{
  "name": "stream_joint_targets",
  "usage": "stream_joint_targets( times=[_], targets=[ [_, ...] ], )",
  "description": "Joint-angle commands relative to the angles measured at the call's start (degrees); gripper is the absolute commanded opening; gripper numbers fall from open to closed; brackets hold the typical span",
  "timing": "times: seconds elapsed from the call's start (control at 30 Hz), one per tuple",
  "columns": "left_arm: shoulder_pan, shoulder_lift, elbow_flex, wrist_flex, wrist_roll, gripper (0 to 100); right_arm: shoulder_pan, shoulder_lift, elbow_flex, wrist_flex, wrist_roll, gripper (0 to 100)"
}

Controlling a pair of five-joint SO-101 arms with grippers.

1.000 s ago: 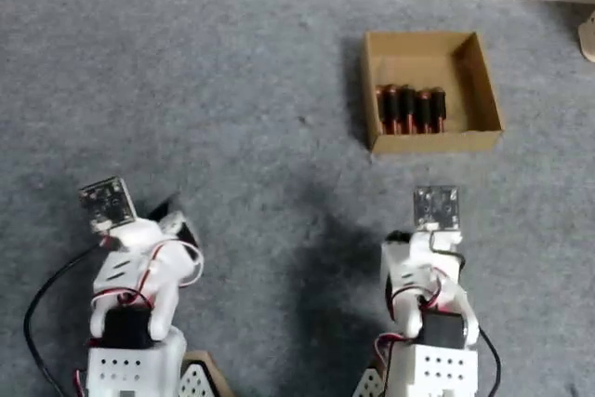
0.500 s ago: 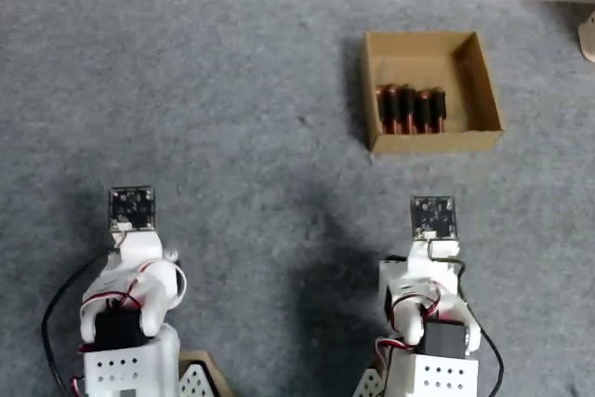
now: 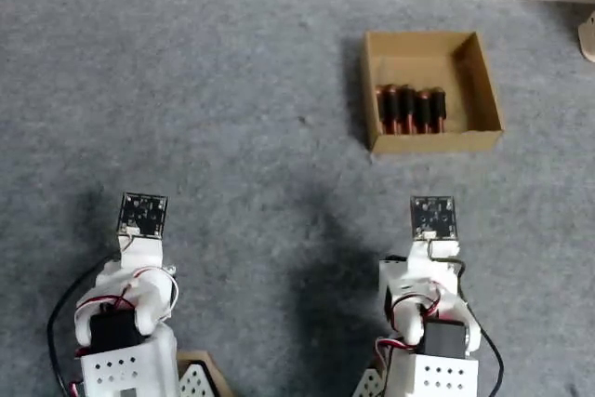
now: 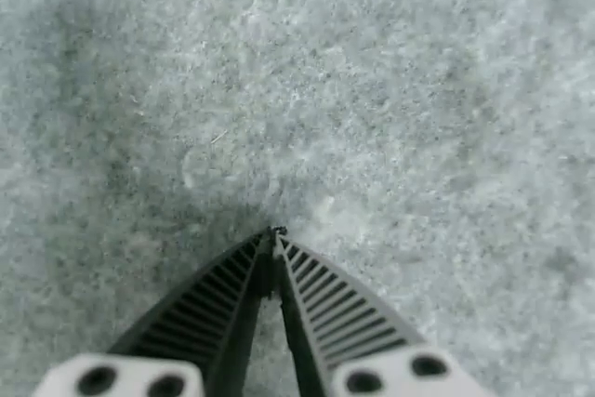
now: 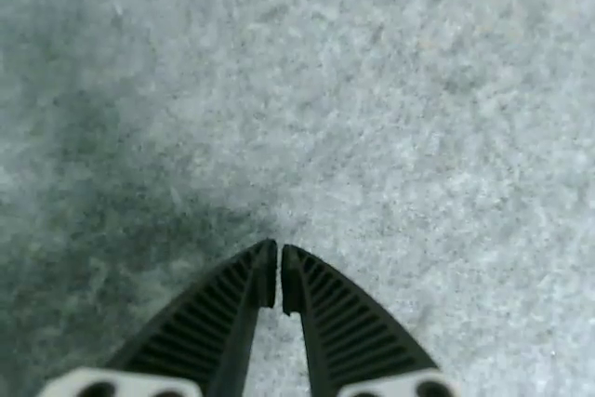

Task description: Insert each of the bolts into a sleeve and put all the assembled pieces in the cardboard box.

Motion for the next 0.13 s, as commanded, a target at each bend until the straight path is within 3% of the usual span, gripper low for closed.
stream_joint_targets(
  times=[0.0, 0.1],
  targets=[
    [-0.7, -0.2, 1.1, 0.4, -0.5, 1, 0.0, -0.3, 7.7, 0.3, 0.7, 0.4],
    [-0.7, -0.2, 1.1, 0.4, -0.5, 1, 0.0, -0.3, 7.7, 0.3, 0.7, 0.4]
  ],
)
